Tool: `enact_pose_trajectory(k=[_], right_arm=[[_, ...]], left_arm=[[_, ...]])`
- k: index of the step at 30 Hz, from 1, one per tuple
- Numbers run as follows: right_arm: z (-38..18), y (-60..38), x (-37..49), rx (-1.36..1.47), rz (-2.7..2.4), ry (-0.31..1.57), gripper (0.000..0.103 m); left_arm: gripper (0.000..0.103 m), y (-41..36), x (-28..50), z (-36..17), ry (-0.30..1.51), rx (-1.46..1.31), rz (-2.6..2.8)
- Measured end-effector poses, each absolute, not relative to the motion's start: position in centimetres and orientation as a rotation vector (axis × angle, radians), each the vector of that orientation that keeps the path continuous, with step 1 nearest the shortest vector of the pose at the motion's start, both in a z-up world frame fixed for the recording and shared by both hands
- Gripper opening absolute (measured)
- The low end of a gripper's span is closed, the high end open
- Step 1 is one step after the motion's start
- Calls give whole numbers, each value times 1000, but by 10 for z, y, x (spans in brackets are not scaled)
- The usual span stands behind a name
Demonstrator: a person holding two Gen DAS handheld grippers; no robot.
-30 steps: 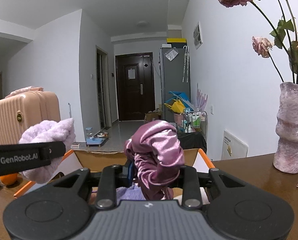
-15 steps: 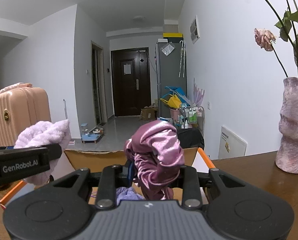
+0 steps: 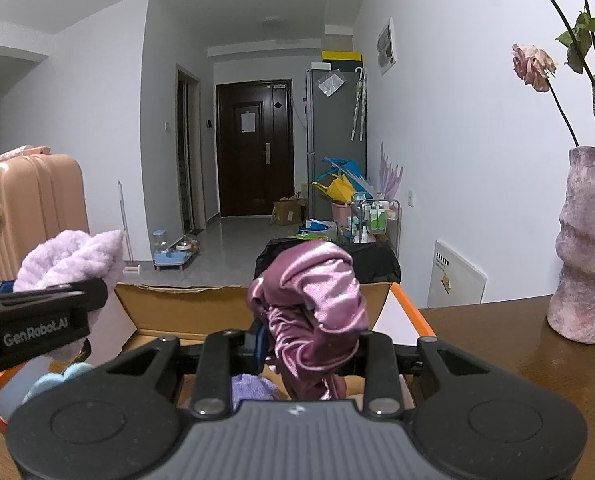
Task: Organize soft objects
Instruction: 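Lower both held items into the box and open both tools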
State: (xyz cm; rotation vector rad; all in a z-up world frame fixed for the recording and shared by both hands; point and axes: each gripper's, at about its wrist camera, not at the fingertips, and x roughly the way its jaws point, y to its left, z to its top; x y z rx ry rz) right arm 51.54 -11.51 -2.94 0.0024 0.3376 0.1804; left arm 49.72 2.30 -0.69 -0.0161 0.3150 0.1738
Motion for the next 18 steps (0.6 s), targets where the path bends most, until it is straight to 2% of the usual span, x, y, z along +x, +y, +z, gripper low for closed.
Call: enact_pose_trajectory(k=[4, 8, 9, 12, 13, 15, 16, 18], right_arm=[[-29, -117, 519, -1, 181, 347, 30], [-28, -118, 524, -5, 179, 361, 40], [-28, -119, 525, -6, 178, 365, 46], [-29, -121, 526, -11, 167, 371, 51], [-30, -121, 526, -14, 162, 370, 55], [-30, -123, 527, -11, 153, 370, 74], [-30, -124, 527, -9, 149, 366, 80], [-29, -126, 526, -5, 134, 357, 98]], left_arm=[[49, 24, 501, -7, 318, -17, 174], [51, 29, 501, -6, 318, -38, 165], [53, 31, 501, -6, 319, -43, 164], [64, 35, 502, -5, 320, -56, 173], [73, 36, 501, -5, 316, -59, 179], [79, 39, 500, -4, 305, -66, 188], [84, 40, 499, -4, 301, -69, 190], [94, 42, 498, -3, 298, -80, 195]])
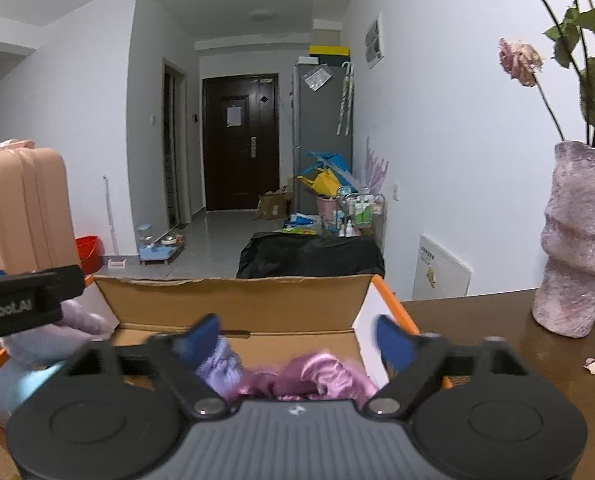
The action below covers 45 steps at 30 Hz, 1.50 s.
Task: Organize soft objects
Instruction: 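Lower both held items into the box and open both tools, then lift both open tools out of the box and back toward the table items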
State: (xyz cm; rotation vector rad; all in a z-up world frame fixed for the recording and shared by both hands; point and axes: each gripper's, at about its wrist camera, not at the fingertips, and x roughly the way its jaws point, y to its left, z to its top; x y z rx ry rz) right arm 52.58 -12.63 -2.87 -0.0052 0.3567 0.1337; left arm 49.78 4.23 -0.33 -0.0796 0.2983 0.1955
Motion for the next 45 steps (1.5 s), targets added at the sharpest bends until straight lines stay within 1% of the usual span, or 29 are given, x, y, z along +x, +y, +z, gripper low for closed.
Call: enact_pose_trajectory(k=[1, 2, 5, 23, 45], right_arm=[[-28, -127, 525, -3, 126, 351, 101], [-28, -128, 525, -3, 121, 347, 103], [-28, -128, 525, -8, 114, 347, 103], [-26, -123, 516, -38, 115, 349, 103], [-17, -136, 454, -60, 123, 330, 103]], left_arm=[[99, 43, 498, -3, 294, -82, 203], [99, 44, 497, -3, 289, -80, 208], [103, 44, 496, -4, 285, -81, 215], [103, 48, 488, -1, 293, -110, 219], [103, 44, 425, 12, 248, -107, 186]])
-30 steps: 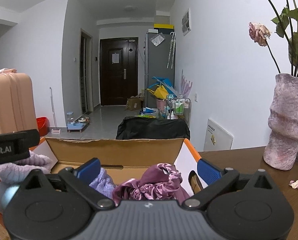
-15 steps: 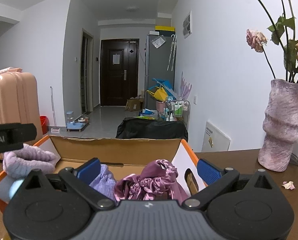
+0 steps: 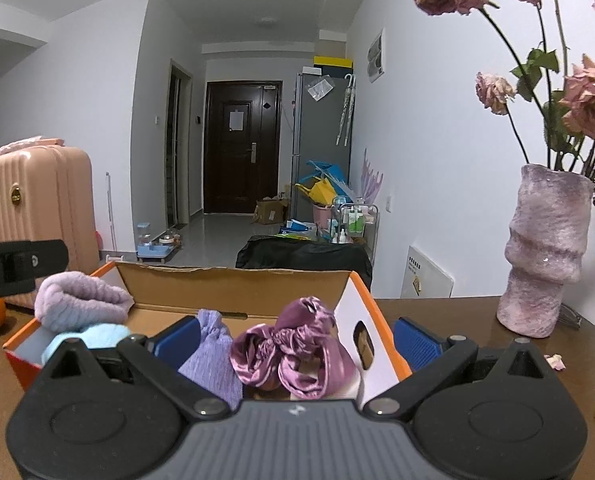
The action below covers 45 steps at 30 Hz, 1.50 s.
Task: Organize soft objects
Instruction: 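Lift both open tools out of the box and back toward the table items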
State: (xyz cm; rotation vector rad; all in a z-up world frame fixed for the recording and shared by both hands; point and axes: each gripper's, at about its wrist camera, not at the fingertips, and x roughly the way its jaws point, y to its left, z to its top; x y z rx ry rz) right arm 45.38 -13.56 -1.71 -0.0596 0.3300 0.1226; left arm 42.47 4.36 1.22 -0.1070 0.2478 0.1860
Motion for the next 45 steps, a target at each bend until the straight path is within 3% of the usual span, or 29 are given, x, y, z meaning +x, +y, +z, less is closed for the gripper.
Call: enact_pose_trajectory(k=[45], right_arm=[[-29, -188, 300, -141, 148, 310, 103]], left_arm=[[103, 26, 284, -4, 315, -51, 139]])
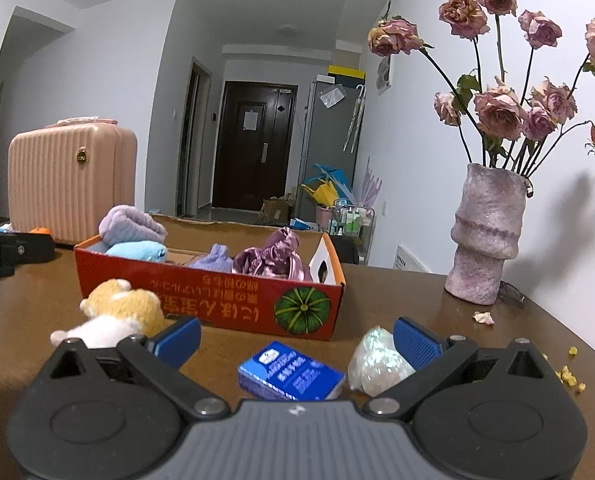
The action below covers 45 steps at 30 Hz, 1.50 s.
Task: Organize soft objects
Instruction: 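Lift both open tools out of the box and back toward the table items, then close the right tool on the blue handkerchief tissue pack and lift it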
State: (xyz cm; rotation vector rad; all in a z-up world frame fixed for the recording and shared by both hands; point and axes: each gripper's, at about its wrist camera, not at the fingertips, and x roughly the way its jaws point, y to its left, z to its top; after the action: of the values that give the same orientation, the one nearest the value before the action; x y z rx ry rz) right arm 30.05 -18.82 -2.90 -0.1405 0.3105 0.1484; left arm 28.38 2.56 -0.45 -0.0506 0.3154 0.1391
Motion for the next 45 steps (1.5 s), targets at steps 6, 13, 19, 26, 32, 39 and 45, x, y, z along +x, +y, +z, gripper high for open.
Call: enact_pose_trajectory(k=[6, 13, 19, 26, 32, 39, 45], right_arm=[[-31, -194, 286, -149, 151, 316, 103], [-33, -201, 280, -141, 151, 327, 103], [-38, -201, 285, -128, 170, 352, 103], [-52, -199, 310, -90, 186, 451, 103], [-62, -189, 339, -77, 184, 521, 102], [-68, -184, 373, -42, 140, 568, 99], [-74, -181, 398, -2, 103, 618, 91]], left_arm=[[103, 26, 272, -8, 338, -56, 138], [103, 23, 267, -10, 346, -45, 136], [103, 25, 270, -12, 358, -54, 136], [103, 26, 271, -15, 369, -57, 142], [103, 28, 274, -16, 378, -63, 146], [103, 32, 277, -18, 389, -75, 152], [103, 32, 281, -20, 404, -81, 154]])
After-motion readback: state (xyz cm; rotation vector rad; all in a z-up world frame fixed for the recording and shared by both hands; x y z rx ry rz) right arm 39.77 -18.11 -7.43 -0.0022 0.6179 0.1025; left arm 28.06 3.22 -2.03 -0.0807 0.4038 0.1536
